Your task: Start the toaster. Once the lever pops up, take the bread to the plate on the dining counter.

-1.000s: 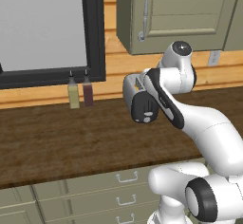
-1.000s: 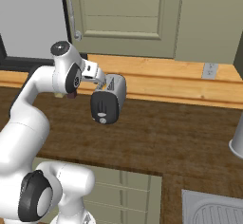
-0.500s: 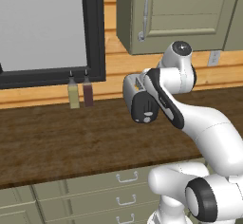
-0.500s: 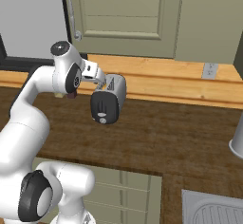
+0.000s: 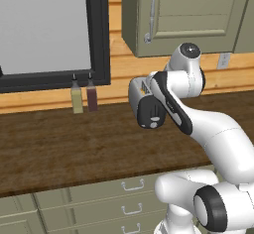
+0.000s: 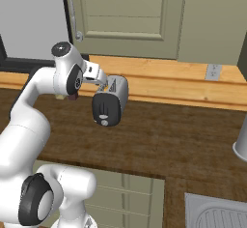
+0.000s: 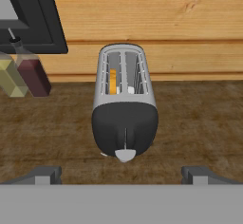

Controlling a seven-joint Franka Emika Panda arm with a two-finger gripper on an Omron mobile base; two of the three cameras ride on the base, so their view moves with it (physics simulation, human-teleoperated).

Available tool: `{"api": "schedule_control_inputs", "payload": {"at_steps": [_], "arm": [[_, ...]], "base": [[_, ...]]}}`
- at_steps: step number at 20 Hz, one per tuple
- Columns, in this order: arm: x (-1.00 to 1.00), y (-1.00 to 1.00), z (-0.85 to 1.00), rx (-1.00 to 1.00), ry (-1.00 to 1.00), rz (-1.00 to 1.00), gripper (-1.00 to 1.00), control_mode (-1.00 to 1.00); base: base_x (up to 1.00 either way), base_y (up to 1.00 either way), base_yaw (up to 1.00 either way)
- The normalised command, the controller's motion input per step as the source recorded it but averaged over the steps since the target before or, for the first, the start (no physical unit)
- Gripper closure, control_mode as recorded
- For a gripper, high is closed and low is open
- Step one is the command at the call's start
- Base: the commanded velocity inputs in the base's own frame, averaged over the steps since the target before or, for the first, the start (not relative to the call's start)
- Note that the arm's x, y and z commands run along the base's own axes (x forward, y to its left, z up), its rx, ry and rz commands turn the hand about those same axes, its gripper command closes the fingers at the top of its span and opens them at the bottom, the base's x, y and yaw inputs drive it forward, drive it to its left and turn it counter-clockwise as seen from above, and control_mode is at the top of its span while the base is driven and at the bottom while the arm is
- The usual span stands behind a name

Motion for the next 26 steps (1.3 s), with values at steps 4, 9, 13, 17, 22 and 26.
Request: {"api": "schedule_control_inputs", "payload": {"at_steps": [4,9,13,17,22,26], "arm": [[0.0,0.0,0.0,0.0,0.0,0.0,-1.0,-1.0],[0.0,0.0,0.0,0.0,0.0,0.0,-1.0,-1.0],[0.0,0.0,0.0,0.0,0.0,0.0,-1.0,-1.0],[0.0,0.0,0.0,0.0,0.0,0.0,-1.0,-1.0],[0.0,0.0,0.0,0.0,0.0,0.0,-1.0,-1.0],[0.0,0.0,0.0,0.0,0.0,0.0,-1.0,-1.0]], "base": [[0.0,0.0,0.0],[0.0,0.0,0.0],[0.0,0.0,0.0],[0.0,0.0,0.0],[0.0,0.0,0.0],[0.0,0.0,0.0]]}}
